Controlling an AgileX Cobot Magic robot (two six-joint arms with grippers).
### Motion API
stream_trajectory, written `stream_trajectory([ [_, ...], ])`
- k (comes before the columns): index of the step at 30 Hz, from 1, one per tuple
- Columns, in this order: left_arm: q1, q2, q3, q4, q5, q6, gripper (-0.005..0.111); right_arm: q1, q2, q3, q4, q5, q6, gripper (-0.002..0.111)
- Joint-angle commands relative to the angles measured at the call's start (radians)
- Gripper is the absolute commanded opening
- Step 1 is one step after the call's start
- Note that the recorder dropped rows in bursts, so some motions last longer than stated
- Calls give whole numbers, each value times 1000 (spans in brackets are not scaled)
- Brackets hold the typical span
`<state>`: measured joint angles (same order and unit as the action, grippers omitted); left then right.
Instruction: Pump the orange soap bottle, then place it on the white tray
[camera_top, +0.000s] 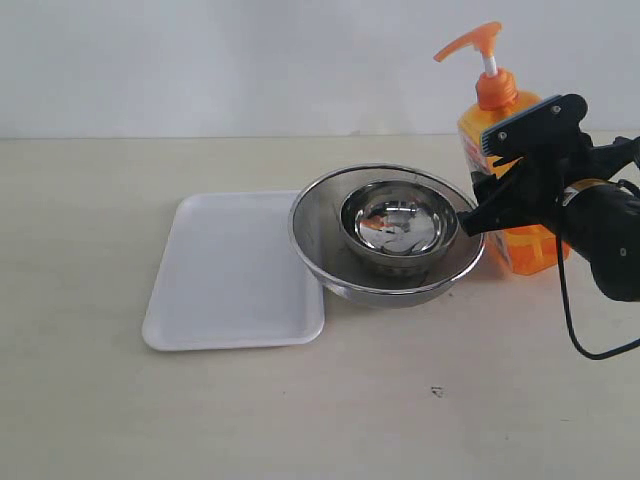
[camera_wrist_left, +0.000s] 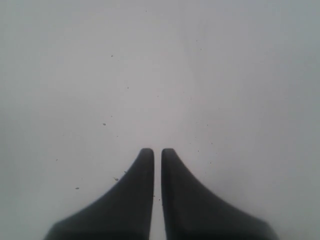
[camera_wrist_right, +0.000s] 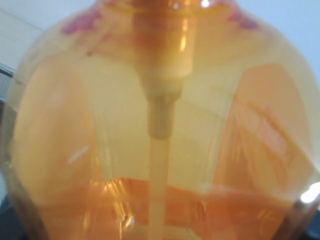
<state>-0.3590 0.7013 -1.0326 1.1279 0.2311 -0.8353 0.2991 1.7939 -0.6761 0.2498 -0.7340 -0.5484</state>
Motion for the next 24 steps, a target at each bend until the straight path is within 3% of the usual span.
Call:
stream_trajectory([
  [1,2,-7,3,-5,12,3,5,1,-6,-6,0,-25,-1,0],
  [24,2,-7,3,-5,12,3,5,1,-6,-6,1,-18,46,0],
])
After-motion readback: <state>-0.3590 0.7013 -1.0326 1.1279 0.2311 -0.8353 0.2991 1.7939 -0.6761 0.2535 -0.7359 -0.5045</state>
